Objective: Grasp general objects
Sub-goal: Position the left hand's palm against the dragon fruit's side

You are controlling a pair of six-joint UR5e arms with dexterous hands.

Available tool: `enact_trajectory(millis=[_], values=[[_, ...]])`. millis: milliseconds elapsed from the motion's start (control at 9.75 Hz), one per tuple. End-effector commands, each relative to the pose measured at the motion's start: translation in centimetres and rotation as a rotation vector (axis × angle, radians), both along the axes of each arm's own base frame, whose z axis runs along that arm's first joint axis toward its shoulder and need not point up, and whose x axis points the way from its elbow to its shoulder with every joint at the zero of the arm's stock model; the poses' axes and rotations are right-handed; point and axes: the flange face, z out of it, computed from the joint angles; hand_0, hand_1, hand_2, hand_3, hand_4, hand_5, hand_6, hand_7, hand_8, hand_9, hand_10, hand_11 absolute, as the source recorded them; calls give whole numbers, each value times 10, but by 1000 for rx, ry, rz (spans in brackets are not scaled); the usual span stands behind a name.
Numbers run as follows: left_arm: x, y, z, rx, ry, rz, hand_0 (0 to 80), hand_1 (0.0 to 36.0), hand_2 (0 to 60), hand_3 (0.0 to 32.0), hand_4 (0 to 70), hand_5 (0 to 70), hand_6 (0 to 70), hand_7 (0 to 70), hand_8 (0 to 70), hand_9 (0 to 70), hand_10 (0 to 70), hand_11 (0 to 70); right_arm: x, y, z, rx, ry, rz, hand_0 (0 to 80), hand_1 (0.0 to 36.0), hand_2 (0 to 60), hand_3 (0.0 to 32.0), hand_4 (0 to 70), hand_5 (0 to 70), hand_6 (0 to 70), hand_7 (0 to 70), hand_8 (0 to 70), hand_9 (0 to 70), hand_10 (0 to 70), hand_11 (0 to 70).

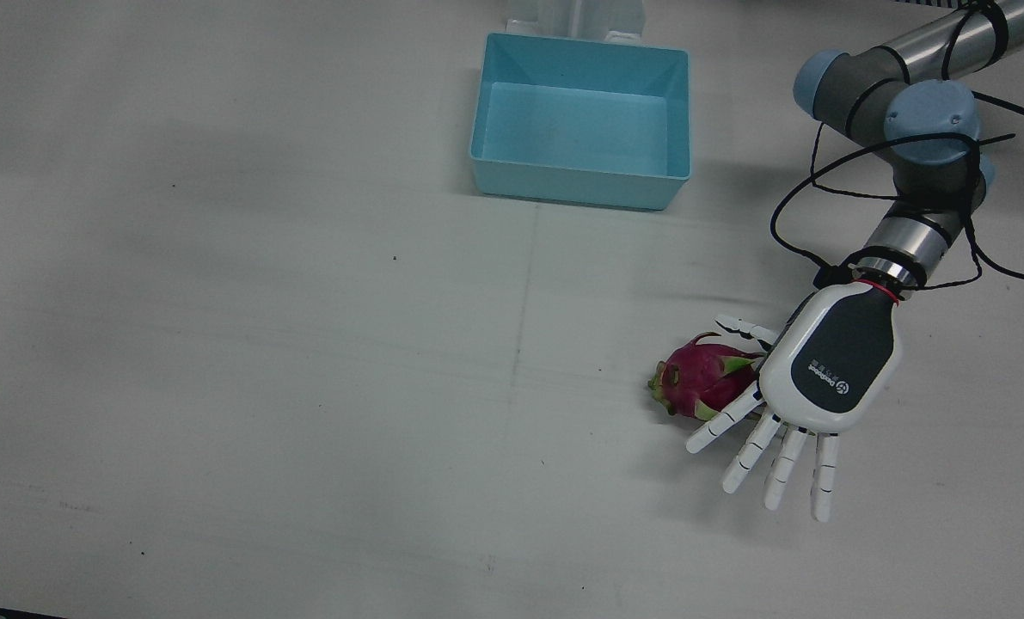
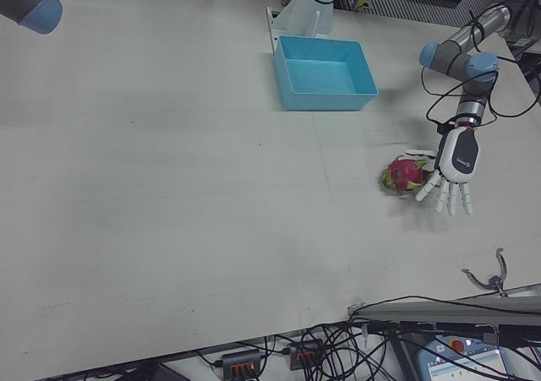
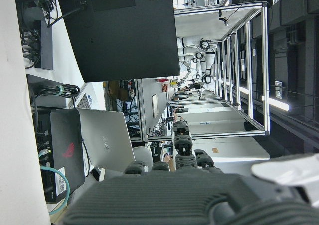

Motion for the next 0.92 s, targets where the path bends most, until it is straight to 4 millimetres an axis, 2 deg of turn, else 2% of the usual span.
enact_trajectory(millis=[0,308,821], values=[[2,1,2,19,-54,-3,430,82,78,320,0,99,0,54,119,0,22,37,0,0,0,0,0,0,0,0,0,0,0,0,0,0,0,0,0,0],[5,-1,10,11,-63,-4,419,79,94,320,0,121,0,48,117,0,17,30,0,0,0,0,0,0,0,0,0,0,0,0,0,0,0,0,0,0],[6,-1,13,9,-66,-3,405,66,91,320,0,206,0,28,112,0,14,23,0,0,0,0,0,0,0,0,0,0,0,0,0,0,0,0,0,0]])
